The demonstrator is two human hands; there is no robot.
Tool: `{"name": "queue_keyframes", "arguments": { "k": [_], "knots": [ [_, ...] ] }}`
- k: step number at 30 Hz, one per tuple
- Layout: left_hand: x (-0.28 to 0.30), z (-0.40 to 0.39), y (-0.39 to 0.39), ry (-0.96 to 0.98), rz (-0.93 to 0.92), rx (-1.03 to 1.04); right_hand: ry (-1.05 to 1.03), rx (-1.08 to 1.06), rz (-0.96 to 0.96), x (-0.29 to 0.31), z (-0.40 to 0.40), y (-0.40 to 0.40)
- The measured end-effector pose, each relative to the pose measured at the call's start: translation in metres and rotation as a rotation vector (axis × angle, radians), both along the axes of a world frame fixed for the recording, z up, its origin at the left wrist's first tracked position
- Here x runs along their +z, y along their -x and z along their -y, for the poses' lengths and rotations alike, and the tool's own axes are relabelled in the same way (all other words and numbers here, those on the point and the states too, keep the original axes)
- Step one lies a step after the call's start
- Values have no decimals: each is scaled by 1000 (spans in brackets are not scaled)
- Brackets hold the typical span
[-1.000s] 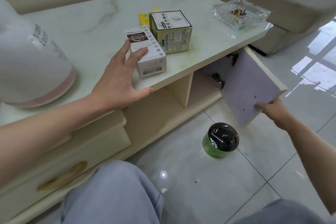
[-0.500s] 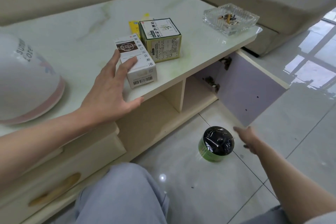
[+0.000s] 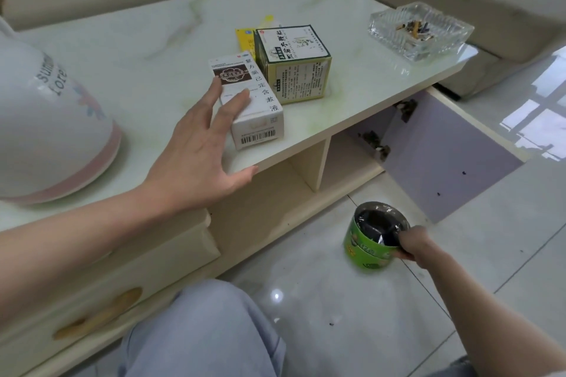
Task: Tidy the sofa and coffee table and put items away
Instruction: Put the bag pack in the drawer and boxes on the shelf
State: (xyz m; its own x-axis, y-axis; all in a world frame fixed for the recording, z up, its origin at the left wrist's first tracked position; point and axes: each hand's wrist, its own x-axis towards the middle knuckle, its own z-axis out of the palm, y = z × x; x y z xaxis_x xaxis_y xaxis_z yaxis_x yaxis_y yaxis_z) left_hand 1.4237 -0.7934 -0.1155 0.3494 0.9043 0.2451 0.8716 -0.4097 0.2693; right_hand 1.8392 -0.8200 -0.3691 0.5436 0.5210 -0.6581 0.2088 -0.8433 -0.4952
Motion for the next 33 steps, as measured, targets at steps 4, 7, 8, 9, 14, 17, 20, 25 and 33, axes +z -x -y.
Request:
{"name": "queue_keyframes", "arguments": {
  "k": [4,7,8,9,14,17,20,25,33],
  "knots": [
    [1,0,1,0,-9,1,-141,-15,-22,38,-35,-7],
    [0,0,1,2,-21,4,-247,-86,-68,57,-63,-5],
    [0,0,1,3,-23,5,-277,-101,-81,60,-73,-2],
    [0,0,1,2,-21,6,-304,-120,-100,59,-83,2],
    [0,0,1,-2,-8,10,-388,-186,-198,47,-123,34],
    [0,-1,1,-1,-13,10,-416,-187,-143,43,-137,45],
    [-1,-1,0,9,-4,18,-474,-175,-173,42,-151,46],
    [-3,-2,2,-4,9,11,-556,-170,-220,31,-168,53],
    [-3,-3,2,-35,7,9,-468,67,-257,18,-102,67]
  ]
}}
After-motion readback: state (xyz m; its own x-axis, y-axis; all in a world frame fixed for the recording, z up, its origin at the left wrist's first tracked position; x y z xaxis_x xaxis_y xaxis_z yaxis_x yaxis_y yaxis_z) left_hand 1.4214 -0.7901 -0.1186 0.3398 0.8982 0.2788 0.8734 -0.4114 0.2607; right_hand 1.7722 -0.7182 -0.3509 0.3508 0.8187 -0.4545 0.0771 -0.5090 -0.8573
